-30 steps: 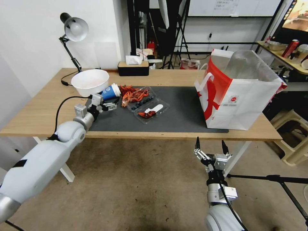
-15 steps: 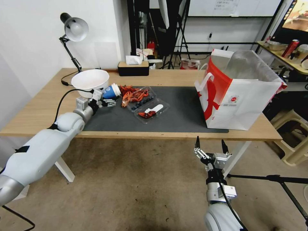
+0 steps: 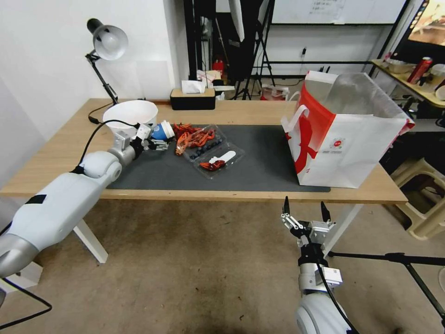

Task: Pick up the trash from the table and place it into the takeout bag.

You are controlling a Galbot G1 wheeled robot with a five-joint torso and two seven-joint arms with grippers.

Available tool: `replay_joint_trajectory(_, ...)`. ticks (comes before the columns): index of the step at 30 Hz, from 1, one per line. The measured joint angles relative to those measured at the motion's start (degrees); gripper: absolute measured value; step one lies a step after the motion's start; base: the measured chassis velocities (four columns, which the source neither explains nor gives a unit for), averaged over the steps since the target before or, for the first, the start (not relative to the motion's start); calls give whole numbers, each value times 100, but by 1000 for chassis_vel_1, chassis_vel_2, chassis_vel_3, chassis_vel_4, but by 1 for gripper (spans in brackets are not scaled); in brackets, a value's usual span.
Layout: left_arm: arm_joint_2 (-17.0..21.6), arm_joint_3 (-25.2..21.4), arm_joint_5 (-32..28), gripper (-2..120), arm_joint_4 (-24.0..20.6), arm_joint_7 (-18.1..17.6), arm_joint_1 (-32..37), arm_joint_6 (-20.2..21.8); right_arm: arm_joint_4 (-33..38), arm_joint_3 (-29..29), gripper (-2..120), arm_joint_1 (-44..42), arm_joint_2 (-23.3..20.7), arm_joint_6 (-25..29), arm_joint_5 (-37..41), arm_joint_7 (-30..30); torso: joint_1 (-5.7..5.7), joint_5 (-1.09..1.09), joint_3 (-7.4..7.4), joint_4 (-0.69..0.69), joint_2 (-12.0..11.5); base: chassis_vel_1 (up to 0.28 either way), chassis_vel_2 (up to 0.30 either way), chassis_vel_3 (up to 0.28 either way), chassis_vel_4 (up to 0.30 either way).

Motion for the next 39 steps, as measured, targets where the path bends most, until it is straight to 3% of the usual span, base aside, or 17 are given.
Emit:
replay_joint_trajectory(14, -155, 347, 307, 98, 692, 306, -384, -128, -43, 1, 100, 20, 28, 18, 3, 1, 0, 0, 0, 0, 0, 0, 0, 0, 0)
replay_joint_trajectory(28, -273, 613, 491, 97, 1051, 374, -623, -236, -67, -5, 100, 23, 61, 32, -6, 0, 1, 0, 0, 0, 0, 0, 0, 0, 0)
replay_joint_trajectory(32, -306, 665, 552, 94, 1131, 374, -681, -257, -69, -3, 100, 12, 64, 38, -11, 0, 0, 0, 0, 0, 0, 0, 0, 0, 0)
replay_joint_trajectory(39, -384, 748, 664, 68, 1334, 312, -756, -382, -71, -8, 100, 1, 88, 50, -27, -2, 0, 0, -1, 0, 0, 0, 0, 0, 0)
